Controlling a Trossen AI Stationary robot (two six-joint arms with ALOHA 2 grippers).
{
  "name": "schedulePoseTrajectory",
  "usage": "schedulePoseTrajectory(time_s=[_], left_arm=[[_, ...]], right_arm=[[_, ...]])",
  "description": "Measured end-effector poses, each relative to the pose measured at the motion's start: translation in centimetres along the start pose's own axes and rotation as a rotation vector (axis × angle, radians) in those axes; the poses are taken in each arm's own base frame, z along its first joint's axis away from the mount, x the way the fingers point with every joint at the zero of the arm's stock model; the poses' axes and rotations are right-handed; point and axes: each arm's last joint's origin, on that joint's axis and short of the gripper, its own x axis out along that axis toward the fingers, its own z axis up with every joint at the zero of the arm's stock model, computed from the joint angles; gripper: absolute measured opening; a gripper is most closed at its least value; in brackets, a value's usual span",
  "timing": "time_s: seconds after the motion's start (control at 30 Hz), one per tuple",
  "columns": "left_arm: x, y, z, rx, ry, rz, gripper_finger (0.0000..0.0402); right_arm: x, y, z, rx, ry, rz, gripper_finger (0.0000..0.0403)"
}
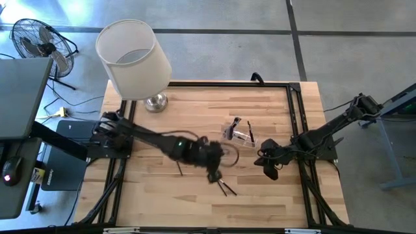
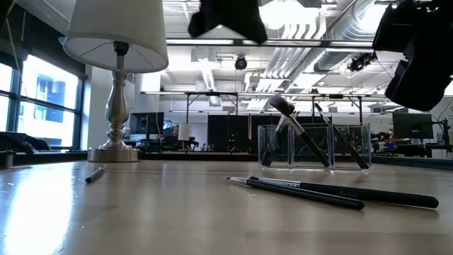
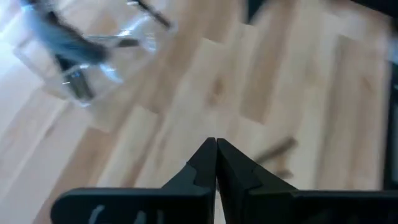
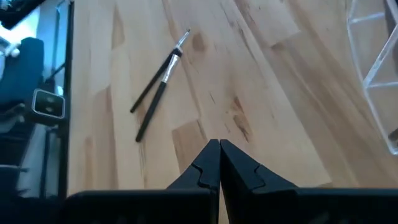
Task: Put items in baskets/containers
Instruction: Put the black eyeshadow brush into the transparent organizer
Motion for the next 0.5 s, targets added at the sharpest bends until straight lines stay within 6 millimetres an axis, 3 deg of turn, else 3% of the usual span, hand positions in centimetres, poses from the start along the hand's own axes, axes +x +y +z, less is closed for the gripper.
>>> schedulePoseTrajectory(time_s=[0.17, 0.37, 0.5], left_arm=[[-0.5, -1.3, -2.9, 0.132, 0.197, -0.008, 0.0002], [0.3, -0.7, -5.2, 0.406, 0.441, -0.018, 0.0001], [2.7, -0.6, -6.0, 0.659, 0.4, -0.077, 0.0001]], right_arm=[[0.0, -0.1, 0.1, -0.054, -0.03, -0.028, 0.0001], [0.0, -0.3, 0.3, 0.073, -0.099, -0.078, 0.0], [0.0, 0.0, 0.4, 0.162, -0.138, -0.091, 0.0]])
